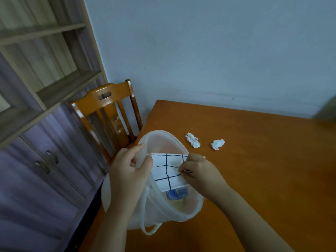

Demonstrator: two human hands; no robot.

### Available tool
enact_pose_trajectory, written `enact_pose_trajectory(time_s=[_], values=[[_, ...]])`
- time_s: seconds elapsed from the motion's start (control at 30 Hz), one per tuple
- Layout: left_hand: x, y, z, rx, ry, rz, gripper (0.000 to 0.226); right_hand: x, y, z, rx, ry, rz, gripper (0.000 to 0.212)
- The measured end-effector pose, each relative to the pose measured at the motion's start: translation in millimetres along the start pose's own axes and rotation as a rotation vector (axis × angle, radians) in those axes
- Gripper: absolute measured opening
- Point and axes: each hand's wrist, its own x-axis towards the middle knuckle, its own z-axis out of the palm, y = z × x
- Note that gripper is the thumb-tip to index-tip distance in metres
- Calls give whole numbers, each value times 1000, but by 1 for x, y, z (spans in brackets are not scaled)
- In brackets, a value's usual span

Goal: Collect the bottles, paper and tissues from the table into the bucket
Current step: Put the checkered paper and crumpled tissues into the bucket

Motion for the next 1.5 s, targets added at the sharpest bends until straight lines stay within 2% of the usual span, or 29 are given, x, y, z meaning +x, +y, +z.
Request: enact_pose_trajectory(time_s=[0.13, 0.27, 0.37, 0.63, 0.8, 0.97, 1.1, 1.23, 1.5], values=[[15, -7, 1, 59, 28, 18, 31, 24, -1, 8, 17, -19, -94, 22], [36, -9, 10, 114, 40, 10, 29, 39, 19, -2, 90, 84, -97, 29], [54, -11, 21, 126, 38, 8, 29, 47, 52, -3, 139, 157, 11, 26], [89, -11, 56, 230, 25, 8, 36, 67, 182, 32, 143, 119, 412, 32], [100, -12, 74, 269, 15, -27, 40, 72, 241, 51, 156, 118, 559, 34], [104, -15, 82, 300, 12, -12, 40, 86, 271, 67, 194, 79, 609, 43], [103, -19, 86, 307, 28, -22, 42, 95, 289, 83, 168, -43, 629, 49], [101, -22, 87, 298, 26, -24, 42, 90, 296, 97, 178, -88, 656, 45], [90, -18, 78, 293, 30, -23, 38, 61, 281, 109, 87, -113, 572, 32]])
